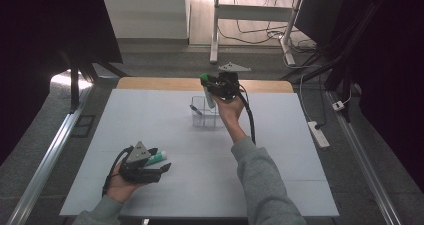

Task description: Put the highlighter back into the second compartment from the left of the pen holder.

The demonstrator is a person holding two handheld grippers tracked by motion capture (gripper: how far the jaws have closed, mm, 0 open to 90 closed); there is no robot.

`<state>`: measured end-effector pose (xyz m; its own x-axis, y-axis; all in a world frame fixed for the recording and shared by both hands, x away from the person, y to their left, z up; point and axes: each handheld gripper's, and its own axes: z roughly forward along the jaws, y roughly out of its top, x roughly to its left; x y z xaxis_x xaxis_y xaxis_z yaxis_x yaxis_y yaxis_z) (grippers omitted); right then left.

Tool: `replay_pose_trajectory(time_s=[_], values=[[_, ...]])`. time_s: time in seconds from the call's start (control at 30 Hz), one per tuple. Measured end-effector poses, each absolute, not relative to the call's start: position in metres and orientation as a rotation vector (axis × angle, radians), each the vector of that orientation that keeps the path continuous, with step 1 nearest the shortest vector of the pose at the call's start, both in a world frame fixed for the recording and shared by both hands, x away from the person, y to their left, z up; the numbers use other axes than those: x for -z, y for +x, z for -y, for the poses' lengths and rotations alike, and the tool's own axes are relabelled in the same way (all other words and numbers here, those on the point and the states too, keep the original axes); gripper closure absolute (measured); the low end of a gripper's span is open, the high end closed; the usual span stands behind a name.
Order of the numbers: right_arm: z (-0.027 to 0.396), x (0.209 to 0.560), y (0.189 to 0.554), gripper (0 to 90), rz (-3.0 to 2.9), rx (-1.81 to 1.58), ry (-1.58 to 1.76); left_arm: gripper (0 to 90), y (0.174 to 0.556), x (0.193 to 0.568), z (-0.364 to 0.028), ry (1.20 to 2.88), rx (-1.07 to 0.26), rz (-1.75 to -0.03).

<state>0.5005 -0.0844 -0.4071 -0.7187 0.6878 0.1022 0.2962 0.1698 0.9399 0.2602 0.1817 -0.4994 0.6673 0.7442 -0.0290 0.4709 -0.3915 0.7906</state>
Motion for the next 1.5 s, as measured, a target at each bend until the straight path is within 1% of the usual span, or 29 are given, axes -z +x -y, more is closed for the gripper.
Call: replay_pose_trajectory(time_s=[0.2, 0.23, 0.3, 0.5, 0.73, 1.1, 1.5], values=[[0.084, 0.413, 0.504, 66.0, -2.106, -1.565, 0.955, 27.4, 0.26, 0.5, -0.181, 2.063, -0.421, -0.935], [0.084, 0.414, 0.504, 64.5, -2.111, -1.56, 0.951, 27.4, 0.26, 0.5, -0.181, 2.062, -0.421, -0.935], [0.085, 0.414, 0.504, 56.8, -2.125, -1.544, 0.951, 27.4, 0.26, 0.5, -0.181, 2.062, -0.421, -0.936], [0.09, 0.413, 0.497, 50.5, -2.147, -1.509, 0.932, 27.4, 0.26, 0.5, -0.181, 2.065, -0.424, -0.934], [0.097, 0.413, 0.487, 48.3, -2.218, -1.464, 0.9, 27.4, 0.26, 0.5, -0.18, 2.067, -0.424, -0.933], [0.113, 0.421, 0.466, 48.0, -2.267, -1.443, 0.876, 27.5, 0.261, 0.5, -0.181, 2.07, -0.428, -0.934], [0.15, 0.43, 0.432, 47.9, -2.309, -1.415, 0.866, 27.5, 0.261, 0.5, -0.184, 2.07, -0.432, -0.945]])
